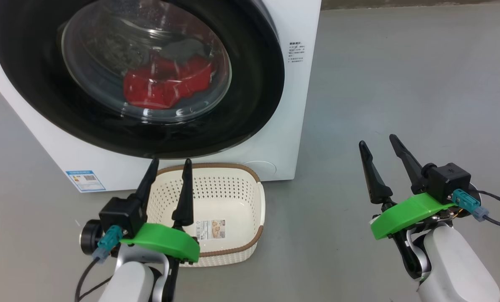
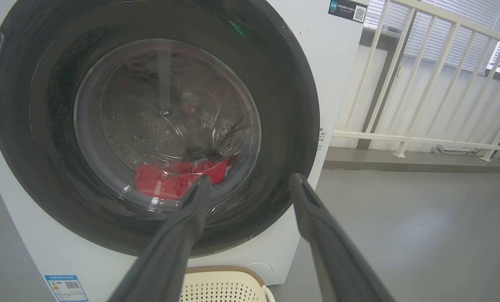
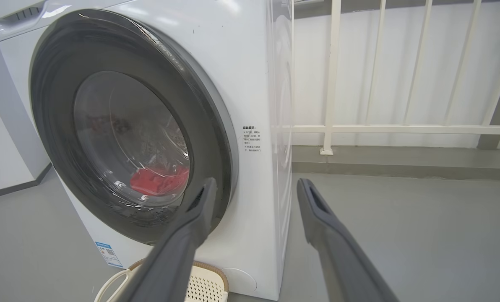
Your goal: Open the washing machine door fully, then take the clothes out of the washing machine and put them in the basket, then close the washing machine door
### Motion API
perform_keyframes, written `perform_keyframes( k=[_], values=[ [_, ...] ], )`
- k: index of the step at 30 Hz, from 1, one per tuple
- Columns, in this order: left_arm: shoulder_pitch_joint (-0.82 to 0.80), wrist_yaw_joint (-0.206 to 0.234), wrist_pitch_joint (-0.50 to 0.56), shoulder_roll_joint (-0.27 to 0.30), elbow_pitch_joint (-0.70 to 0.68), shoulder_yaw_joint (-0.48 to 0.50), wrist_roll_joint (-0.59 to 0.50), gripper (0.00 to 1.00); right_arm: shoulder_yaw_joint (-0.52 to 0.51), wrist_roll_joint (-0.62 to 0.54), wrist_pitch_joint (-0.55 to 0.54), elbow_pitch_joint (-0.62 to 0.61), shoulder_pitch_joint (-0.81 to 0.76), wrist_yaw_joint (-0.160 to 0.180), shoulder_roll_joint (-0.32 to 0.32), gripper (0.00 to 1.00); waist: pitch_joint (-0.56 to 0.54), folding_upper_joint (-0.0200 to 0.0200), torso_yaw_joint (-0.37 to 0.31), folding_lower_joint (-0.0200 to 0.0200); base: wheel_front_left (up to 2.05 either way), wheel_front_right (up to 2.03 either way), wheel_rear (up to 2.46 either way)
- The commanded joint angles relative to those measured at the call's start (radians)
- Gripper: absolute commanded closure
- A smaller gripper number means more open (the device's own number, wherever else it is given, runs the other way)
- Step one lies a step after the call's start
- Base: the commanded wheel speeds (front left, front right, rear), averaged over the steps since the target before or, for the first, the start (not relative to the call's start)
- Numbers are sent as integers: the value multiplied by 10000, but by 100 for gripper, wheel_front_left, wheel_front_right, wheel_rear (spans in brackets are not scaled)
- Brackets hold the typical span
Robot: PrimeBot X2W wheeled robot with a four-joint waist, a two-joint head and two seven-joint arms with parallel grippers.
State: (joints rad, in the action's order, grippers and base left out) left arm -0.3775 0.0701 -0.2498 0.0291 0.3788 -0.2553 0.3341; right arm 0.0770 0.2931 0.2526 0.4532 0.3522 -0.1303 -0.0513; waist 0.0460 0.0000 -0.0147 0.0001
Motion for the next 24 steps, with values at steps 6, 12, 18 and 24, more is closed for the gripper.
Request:
perform_keyframes(
  k=[6,12,18,24],
  values=[
    [-310,11,-120,212,-201,315,30,0,197,0,91,-232,288,-4,11,0,-97,0,10,-1,0,0,0],
    [-255,59,-120,212,-88,300,37,0,147,42,91,-274,219,-4,11,0,-162,0,40,-1,0,0,0],
    [-310,90,-120,212,-45,253,30,0,31,23,91,-362,264,-4,11,0,6,0,148,-1,0,0,0],
    [-486,111,-120,212,-164,230,58,0,-142,-10,91,-491,393,-4,11,0,308,0,294,-1,0,0,0]
  ],
)
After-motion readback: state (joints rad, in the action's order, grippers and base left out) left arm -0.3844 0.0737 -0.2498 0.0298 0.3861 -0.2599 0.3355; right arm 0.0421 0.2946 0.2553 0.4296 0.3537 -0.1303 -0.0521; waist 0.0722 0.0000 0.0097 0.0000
